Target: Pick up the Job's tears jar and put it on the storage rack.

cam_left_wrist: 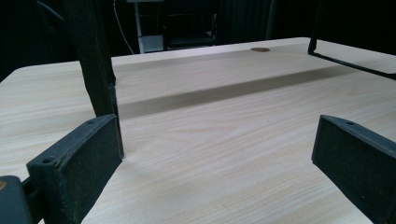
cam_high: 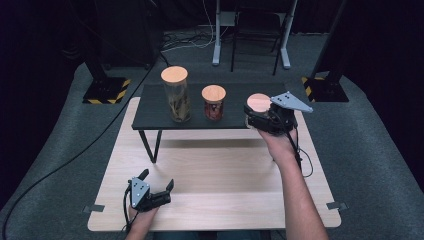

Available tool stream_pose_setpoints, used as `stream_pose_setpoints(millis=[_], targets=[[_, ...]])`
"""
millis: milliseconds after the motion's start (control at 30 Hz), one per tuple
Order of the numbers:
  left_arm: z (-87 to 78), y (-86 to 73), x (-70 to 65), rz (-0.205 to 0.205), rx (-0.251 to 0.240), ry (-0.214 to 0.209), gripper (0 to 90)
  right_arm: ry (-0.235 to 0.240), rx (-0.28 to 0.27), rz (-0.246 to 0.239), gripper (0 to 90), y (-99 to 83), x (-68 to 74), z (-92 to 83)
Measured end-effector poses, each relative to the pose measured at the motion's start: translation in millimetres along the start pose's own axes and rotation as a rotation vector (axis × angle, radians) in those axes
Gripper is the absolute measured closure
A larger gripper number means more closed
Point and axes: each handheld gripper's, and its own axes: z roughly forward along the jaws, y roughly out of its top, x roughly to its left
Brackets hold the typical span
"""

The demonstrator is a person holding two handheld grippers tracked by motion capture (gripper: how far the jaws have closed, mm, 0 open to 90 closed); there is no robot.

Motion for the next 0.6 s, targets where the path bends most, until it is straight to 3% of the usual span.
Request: stream_pose_setpoints(millis=[600], targets=[[-0.3, -0.2, 0.6, -0.009, -0.003, 0.000, 0.9, -0.037, 0.011, 0.026, 22.7, 0.9, -4.9, 20.7]])
